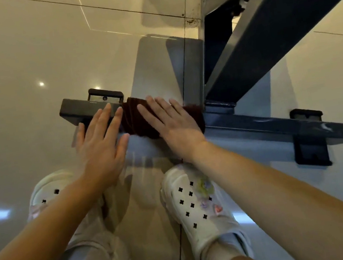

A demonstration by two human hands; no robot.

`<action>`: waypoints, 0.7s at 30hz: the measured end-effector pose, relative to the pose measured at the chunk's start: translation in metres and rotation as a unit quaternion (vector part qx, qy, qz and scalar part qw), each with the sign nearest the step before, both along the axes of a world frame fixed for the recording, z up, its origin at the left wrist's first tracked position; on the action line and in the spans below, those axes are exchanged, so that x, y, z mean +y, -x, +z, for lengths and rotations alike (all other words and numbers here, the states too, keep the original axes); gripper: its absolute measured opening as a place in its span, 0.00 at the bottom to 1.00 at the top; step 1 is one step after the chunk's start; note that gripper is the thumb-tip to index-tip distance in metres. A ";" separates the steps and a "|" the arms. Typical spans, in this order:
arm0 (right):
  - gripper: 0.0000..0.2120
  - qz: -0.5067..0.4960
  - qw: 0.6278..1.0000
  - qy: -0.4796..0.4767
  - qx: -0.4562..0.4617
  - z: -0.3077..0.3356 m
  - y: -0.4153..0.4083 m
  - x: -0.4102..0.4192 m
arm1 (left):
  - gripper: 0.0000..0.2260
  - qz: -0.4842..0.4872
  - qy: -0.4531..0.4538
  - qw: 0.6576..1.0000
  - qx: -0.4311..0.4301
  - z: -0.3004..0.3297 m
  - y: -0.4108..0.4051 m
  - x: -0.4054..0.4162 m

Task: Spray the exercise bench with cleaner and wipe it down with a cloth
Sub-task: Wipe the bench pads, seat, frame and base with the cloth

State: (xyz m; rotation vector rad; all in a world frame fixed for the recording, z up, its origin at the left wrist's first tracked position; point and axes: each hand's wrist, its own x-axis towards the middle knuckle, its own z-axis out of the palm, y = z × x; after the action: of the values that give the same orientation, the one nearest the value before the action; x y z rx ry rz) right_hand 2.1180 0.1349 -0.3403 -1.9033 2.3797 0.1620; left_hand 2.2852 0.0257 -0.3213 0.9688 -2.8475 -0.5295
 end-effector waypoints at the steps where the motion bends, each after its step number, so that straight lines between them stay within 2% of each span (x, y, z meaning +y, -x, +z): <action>1: 0.39 0.017 1.000 0.009 0.016 0.003 0.008 0.012 | 0.27 -0.010 0.006 1.000 -0.012 -0.001 0.000 0.001; 4: 0.38 0.005 0.998 0.037 0.055 -0.003 0.037 0.064 | 0.28 -0.039 0.006 0.999 -0.035 -0.006 0.001 0.005; 7: 0.42 -0.026 0.996 0.031 0.082 -0.009 0.069 0.125 | 0.27 -0.046 -0.002 0.998 -0.043 -0.012 0.000 0.009; 11: 0.58 -0.063 0.995 -0.003 0.080 -0.011 0.094 0.161 | 0.27 -0.046 0.015 0.997 -0.059 -0.016 -0.005 0.004; 13: 0.53 -0.068 0.995 0.022 0.074 -0.013 0.091 0.159 | 0.27 -0.033 0.010 0.998 -0.053 -0.015 -0.003 0.002; 16: 0.35 -0.039 0.995 0.075 0.046 -0.009 0.072 0.131 | 0.27 -0.023 -0.001 0.999 -0.034 -0.016 0.001 0.006; 18: 0.31 -0.036 0.997 0.070 -0.002 -0.004 0.052 0.096 | 0.27 -0.037 -0.004 0.999 -0.028 -0.016 0.003 0.010; 21: 0.32 -0.033 0.996 0.048 -0.064 0.009 0.015 0.037 | 0.26 -0.065 0.006 0.997 -0.029 -0.016 0.008 0.012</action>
State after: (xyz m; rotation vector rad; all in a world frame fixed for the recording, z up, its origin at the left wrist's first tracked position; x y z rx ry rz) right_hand 2.1033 0.1723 -0.3314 -1.8105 2.4009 -0.0778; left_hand 2.2776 0.0374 -0.3375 0.8144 -2.9766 -0.5028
